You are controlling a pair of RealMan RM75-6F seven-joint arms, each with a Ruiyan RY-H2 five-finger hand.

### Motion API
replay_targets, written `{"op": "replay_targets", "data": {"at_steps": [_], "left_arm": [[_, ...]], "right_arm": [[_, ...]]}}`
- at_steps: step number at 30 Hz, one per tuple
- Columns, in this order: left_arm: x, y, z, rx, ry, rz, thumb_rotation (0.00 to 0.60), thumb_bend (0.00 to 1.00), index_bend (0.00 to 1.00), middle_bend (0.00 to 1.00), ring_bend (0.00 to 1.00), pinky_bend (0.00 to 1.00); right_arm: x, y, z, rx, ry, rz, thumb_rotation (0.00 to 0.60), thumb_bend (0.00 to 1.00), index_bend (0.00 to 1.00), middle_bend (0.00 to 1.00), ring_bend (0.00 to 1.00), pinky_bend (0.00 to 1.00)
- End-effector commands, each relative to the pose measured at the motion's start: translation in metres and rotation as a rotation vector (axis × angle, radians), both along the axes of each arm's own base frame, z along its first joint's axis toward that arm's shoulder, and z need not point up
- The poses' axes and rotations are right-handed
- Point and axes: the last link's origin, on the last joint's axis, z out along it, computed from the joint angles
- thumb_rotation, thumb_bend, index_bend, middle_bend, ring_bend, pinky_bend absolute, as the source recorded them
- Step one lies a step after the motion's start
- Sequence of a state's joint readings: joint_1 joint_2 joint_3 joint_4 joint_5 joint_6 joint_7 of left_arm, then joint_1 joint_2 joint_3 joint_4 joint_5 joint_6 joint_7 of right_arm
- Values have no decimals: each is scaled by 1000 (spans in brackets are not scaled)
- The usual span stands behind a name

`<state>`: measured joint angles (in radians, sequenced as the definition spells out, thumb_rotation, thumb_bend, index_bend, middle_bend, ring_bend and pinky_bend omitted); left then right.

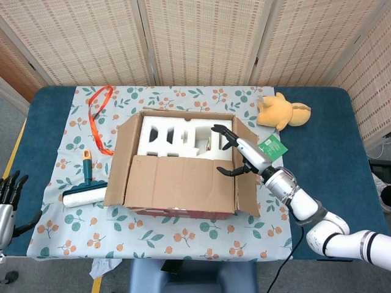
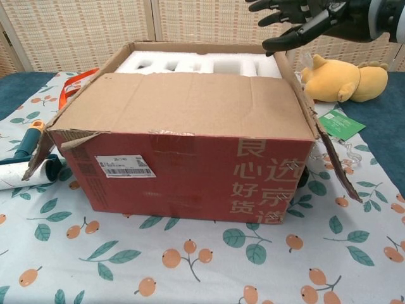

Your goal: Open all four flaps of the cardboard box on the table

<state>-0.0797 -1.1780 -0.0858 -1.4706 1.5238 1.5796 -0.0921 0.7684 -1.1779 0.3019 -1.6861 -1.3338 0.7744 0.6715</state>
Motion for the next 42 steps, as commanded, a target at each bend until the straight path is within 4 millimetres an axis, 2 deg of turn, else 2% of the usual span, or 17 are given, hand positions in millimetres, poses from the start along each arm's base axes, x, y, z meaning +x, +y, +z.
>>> {"op": "replay_targets", "data": {"at_steps": [1, 10, 19, 42], "left_arm": [[-1, -1, 2, 12, 7, 8, 600, 330, 0, 0, 0, 0], [-2, -4, 6, 20, -8, 22, 600, 330, 0, 0, 0, 0], [-5, -6, 9, 38, -16, 52, 600, 331, 0, 0, 0, 0], [-5, -3, 7, 25, -10, 58, 600, 331, 0, 0, 0, 0]], "right_arm": [[-3, 0, -9, 17, -35, -11, 600, 367, 0, 0, 0, 283], [-5, -5, -27, 21, -69, -12, 600, 368, 0, 0, 0, 288], [-4, 3, -40, 71, -117, -24, 600, 367, 0, 0, 0, 360], [-15, -2, -47, 70, -132, -43, 600, 368, 0, 0, 0, 360]]}}
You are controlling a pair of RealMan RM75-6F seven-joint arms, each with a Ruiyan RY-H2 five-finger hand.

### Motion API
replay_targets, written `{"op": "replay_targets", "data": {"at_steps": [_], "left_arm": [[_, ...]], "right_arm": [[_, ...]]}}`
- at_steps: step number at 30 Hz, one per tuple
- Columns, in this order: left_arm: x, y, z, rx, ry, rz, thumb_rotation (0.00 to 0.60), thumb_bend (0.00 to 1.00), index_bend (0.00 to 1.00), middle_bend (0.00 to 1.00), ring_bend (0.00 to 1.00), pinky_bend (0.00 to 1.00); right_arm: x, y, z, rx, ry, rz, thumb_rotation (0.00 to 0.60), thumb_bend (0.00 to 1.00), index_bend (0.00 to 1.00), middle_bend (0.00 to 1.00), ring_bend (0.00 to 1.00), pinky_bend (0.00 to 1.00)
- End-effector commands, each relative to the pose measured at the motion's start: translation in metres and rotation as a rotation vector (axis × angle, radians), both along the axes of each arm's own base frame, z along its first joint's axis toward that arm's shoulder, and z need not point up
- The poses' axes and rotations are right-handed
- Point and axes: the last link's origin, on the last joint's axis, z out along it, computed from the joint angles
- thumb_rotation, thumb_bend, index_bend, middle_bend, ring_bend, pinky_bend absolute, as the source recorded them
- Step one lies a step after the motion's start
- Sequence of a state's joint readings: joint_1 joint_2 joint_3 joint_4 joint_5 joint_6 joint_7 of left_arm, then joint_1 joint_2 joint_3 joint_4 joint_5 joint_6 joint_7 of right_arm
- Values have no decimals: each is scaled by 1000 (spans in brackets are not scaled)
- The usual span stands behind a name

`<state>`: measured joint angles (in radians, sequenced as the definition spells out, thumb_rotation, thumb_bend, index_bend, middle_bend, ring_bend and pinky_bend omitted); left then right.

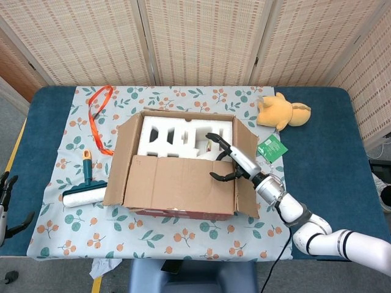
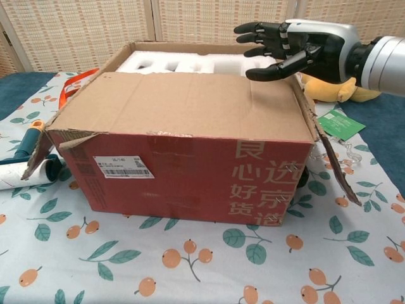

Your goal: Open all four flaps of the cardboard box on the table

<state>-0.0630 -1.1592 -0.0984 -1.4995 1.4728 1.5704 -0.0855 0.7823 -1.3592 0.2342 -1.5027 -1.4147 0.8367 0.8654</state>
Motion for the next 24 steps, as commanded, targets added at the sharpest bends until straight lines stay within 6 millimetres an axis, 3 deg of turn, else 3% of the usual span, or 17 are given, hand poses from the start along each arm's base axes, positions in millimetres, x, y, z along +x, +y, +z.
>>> {"op": "replay_targets", "data": {"at_steps": [1, 16, 24], "left_arm": [[0, 1, 0, -1, 1, -3, 600, 331, 0, 0, 0, 0], [4, 2, -5, -23, 6, -26, 600, 330, 0, 0, 0, 0], [6, 2, -8, -27, 16, -31, 600, 331, 0, 0, 0, 0]], "right_arm": [[1, 1, 1, 0, -12, 5, 600, 368, 0, 0, 0, 360], [14, 15, 26, -13, -99, 34, 600, 368, 0, 0, 0, 418], [39, 28, 54, -76, -142, 93, 600, 368, 0, 0, 0, 421]]}}
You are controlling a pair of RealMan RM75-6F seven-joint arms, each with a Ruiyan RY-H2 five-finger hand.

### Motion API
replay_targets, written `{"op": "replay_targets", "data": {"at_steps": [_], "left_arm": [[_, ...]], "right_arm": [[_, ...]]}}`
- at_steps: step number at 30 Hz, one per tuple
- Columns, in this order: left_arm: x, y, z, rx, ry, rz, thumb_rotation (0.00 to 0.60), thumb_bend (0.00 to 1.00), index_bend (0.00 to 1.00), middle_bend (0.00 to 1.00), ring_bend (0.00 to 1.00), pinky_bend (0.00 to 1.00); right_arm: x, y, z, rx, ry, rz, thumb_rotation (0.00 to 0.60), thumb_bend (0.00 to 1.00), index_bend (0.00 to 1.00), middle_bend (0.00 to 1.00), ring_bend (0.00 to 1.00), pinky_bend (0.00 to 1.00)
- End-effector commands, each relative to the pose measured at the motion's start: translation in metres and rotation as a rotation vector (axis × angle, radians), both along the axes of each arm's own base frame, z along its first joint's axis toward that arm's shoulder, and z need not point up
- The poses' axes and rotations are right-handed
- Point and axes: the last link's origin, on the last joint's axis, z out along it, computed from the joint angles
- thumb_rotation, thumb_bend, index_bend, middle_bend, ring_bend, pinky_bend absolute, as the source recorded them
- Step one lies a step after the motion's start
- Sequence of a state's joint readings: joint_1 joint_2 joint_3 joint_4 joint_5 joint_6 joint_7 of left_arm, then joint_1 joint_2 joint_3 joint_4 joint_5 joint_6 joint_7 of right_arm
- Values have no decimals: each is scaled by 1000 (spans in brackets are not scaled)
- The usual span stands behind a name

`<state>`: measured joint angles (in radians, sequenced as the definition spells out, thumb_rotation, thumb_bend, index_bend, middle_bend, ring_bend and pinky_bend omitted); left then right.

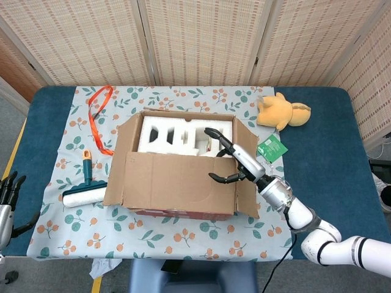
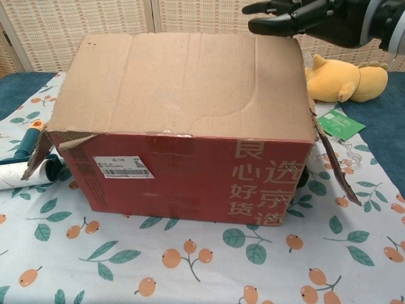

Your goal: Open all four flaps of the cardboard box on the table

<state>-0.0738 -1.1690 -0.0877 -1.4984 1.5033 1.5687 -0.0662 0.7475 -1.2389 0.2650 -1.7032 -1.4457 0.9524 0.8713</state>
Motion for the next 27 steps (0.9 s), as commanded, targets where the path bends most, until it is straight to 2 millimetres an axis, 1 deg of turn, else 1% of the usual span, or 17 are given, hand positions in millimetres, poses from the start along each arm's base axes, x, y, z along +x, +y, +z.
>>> {"op": "replay_targets", "data": {"at_steps": [1, 5, 7, 11, 14, 17, 19, 22, 27], "left_arm": [[0, 0, -1, -3, 2, -2, 600, 331, 0, 0, 0, 0], [0, 1, -3, -9, 5, 2, 600, 331, 0, 0, 0, 0], [0, 1, -4, -12, 7, 4, 600, 331, 0, 0, 0, 0], [1, 2, -6, -21, 11, 4, 600, 331, 0, 0, 0, 0], [1, 2, -8, -21, 18, 4, 600, 331, 0, 0, 0, 0], [1, 3, -9, -24, 20, 6, 600, 331, 0, 0, 0, 0], [2, 4, -10, -25, 24, 4, 600, 331, 0, 0, 0, 0], [4, 5, -12, -28, 29, -6, 600, 331, 0, 0, 0, 0], [5, 6, -14, -33, 31, -14, 600, 331, 0, 0, 0, 0]], "right_arm": [[13, 9, 17, -31, -19, 28, 600, 368, 0, 0, 0, 421], [25, 29, 37, -21, -37, 28, 600, 367, 0, 0, 0, 435], [28, 39, 46, -29, -37, 30, 600, 367, 0, 0, 0, 435], [29, 61, 62, -49, -43, 33, 600, 367, 0, 0, 0, 435], [29, 79, 74, 4, -70, -4, 600, 367, 0, 0, 0, 436], [24, 97, 81, 59, -71, -43, 600, 368, 0, 0, 0, 436], [20, 107, 81, 96, -63, -61, 600, 367, 0, 0, 0, 436], [10, 121, 75, 152, -37, -75, 600, 368, 0, 0, 0, 436], [0, 134, 66, 206, -13, -69, 600, 368, 0, 0, 0, 436]]}}
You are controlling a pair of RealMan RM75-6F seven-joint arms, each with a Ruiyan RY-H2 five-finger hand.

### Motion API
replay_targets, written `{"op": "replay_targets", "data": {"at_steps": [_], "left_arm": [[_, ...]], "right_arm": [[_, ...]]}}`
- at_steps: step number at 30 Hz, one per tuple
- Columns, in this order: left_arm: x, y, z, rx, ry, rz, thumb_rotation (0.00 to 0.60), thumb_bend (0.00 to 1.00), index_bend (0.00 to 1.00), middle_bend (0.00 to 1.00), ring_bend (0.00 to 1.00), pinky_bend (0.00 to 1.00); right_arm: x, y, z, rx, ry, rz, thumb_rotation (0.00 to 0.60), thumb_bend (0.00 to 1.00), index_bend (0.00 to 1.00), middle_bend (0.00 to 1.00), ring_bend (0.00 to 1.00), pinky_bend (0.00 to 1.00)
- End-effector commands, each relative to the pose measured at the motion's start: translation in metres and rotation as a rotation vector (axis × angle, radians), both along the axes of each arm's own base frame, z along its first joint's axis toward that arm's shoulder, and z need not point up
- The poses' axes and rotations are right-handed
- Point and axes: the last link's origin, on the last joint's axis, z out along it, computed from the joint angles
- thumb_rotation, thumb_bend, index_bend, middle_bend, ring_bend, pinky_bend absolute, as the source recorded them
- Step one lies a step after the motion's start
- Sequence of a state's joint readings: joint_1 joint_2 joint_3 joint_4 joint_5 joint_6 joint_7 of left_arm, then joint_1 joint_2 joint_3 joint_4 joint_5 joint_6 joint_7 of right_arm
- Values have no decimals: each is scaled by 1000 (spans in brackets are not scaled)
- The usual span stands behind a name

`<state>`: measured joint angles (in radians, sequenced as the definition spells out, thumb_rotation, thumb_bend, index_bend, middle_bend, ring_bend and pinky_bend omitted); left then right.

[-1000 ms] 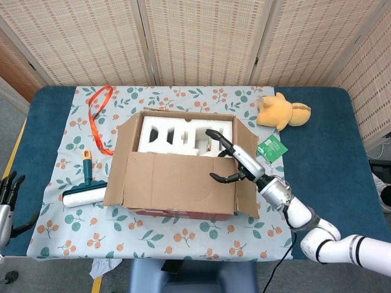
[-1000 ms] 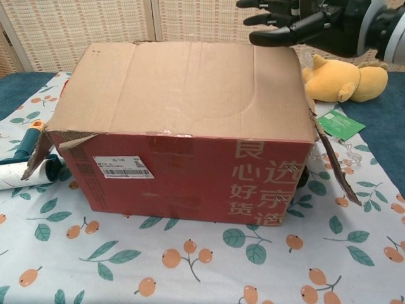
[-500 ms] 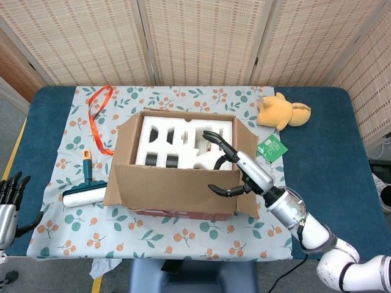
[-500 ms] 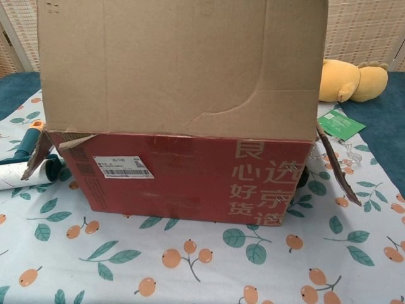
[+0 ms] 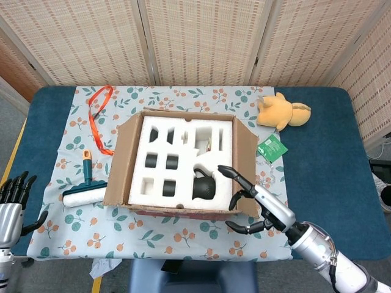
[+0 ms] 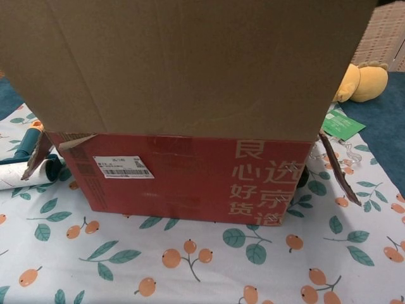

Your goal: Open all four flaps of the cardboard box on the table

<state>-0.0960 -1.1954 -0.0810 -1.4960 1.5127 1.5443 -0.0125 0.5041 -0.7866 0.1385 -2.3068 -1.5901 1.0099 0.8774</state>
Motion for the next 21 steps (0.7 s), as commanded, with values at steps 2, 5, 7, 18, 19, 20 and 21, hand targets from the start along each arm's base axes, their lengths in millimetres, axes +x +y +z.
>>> {"op": "replay_targets", "data": {"at_steps": [2, 5, 7, 18, 19, 20, 21], "left_arm": [[1, 1, -1, -5, 0, -4, 600, 331, 0, 0, 0, 0], [0, 1, -1, -8, -2, -3, 600, 331, 0, 0, 0, 0], [0, 1, -1, -6, -1, -4, 600, 331, 0, 0, 0, 0], [1, 0, -4, -29, 5, -4, 600, 331, 0, 0, 0, 0], [2, -1, -4, -35, 7, -1, 600, 331, 0, 0, 0, 0], [2, -1, -5, -38, 9, 0, 600, 331, 0, 0, 0, 0], [2, -1, -5, -39, 10, -1, 600, 331, 0, 0, 0, 0]], "right_arm": [[-11, 14, -5, 34, 15, 0, 600, 367, 0, 0, 0, 436], [-17, 21, -7, 39, 23, 0, 600, 368, 0, 0, 0, 436], [-21, 25, -9, 50, 33, 0, 600, 368, 0, 0, 0, 436], [-60, 6, -8, -266, 394, 185, 600, 367, 0, 0, 0, 194], [-71, 3, -11, -320, 486, 204, 600, 368, 0, 0, 0, 99], [-80, 1, -12, -351, 559, 214, 600, 368, 0, 0, 0, 55], [-91, 0, -14, -375, 639, 222, 600, 368, 0, 0, 0, 13]]}}
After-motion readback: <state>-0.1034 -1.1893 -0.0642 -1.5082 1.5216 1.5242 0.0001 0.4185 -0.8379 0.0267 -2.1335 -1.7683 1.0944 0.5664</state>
